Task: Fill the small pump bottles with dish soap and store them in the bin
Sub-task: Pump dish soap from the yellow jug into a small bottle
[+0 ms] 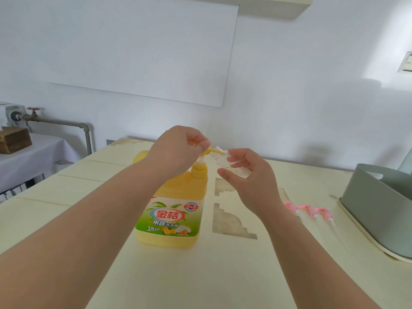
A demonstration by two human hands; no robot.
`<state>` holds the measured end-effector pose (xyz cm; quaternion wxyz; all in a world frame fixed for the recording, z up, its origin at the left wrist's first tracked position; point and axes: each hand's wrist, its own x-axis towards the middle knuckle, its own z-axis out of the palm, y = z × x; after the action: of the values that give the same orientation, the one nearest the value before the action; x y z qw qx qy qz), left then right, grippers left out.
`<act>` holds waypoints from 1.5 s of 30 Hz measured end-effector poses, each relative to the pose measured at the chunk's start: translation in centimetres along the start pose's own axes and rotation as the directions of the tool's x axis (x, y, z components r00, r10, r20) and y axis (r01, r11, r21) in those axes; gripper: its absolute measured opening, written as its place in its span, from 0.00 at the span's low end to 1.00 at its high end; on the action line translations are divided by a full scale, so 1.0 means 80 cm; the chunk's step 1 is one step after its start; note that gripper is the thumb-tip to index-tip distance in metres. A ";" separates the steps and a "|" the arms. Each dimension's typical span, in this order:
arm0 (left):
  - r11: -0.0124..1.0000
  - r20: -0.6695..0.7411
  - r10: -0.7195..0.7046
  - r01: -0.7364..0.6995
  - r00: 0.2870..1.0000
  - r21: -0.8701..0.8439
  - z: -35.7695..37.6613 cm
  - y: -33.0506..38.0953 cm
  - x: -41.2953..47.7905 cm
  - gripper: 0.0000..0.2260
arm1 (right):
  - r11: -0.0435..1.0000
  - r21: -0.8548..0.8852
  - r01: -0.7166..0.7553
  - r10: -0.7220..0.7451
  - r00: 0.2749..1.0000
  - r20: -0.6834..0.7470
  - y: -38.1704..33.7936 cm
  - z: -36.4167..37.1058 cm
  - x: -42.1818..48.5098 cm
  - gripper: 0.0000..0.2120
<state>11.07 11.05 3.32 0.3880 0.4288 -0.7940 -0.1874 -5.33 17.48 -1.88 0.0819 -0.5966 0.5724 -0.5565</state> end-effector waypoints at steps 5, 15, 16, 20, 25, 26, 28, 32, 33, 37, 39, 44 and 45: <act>0.991 0.057 -0.014 0.007 0.998 0.133 -0.006 0.008 0.006 0.06 | 1.000 0.007 -0.012 0.012 1.000 -0.016 0.008 0.008 -0.002 0.16; 0.998 -0.083 -0.028 0.033 0.996 0.062 0.021 -0.006 -0.019 0.08 | 0.996 0.084 -0.042 0.045 0.998 -0.040 0.021 0.017 -0.011 0.16; 0.997 -0.084 -0.019 0.025 0.996 0.070 0.022 -0.006 -0.019 0.09 | 0.995 0.087 -0.040 0.044 0.998 -0.043 0.021 0.017 -0.011 0.16; 0.995 -0.084 -0.024 0.032 0.996 0.091 0.020 -0.008 -0.020 0.10 | 0.997 0.072 -0.035 0.037 0.999 -0.027 0.018 0.015 -0.011 0.16; 0.999 -0.010 -0.038 0.039 0.999 0.032 0.008 -0.006 -0.016 0.10 | 1.000 0.027 -0.008 0.008 1.000 -0.011 0.007 0.006 -0.005 0.16; 0.999 -0.007 -0.033 0.033 0.999 0.010 0.005 -0.005 -0.014 0.10 | 1.000 0.027 -0.005 0.006 1.000 -0.013 0.005 0.005 -0.003 0.16; 1.000 -0.011 -0.020 0.020 1.000 -0.012 0.003 -0.001 -0.009 0.09 | 1.000 0.027 -0.001 0.002 1.000 -0.017 0.001 0.003 0.000 0.16; 1.000 0.003 -0.012 0.012 1.000 0.019 -0.005 0.006 0.000 0.04 | 0.999 0.037 0.000 0.001 1.000 -0.025 -0.003 0.002 0.001 0.16; 1.000 0.022 -0.015 0.014 1.000 0.025 -0.007 0.008 0.002 0.04 | 0.999 0.038 -0.003 0.004 1.000 -0.027 -0.001 0.003 0.000 0.16; 0.999 0.065 -0.034 0.034 0.997 -0.001 -0.009 0.009 0.005 0.02 | 0.999 0.047 -0.020 0.021 1.000 -0.023 0.003 0.007 -0.003 0.16; 1.000 0.042 -0.030 0.030 0.999 -0.003 -0.006 0.008 0.002 0.02 | 0.998 0.062 -0.028 0.029 0.999 -0.024 0.005 0.009 -0.005 0.15; 1.000 -0.040 -0.012 0.013 0.999 0.027 0.004 0.000 -0.009 0.03 | 0.996 0.085 -0.023 0.024 1.000 -0.011 0.009 0.010 -0.007 0.16; 0.999 -0.053 -0.006 0.008 0.999 0.037 0.007 -0.002 -0.010 0.03 | 0.996 0.081 -0.026 0.026 1.000 -0.002 0.011 0.009 -0.007 0.17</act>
<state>11.02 11.62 2.49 0.4000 0.4436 -0.7853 -0.1625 -5.11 17.21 -3.08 0.1124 -0.5846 0.5572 -0.5790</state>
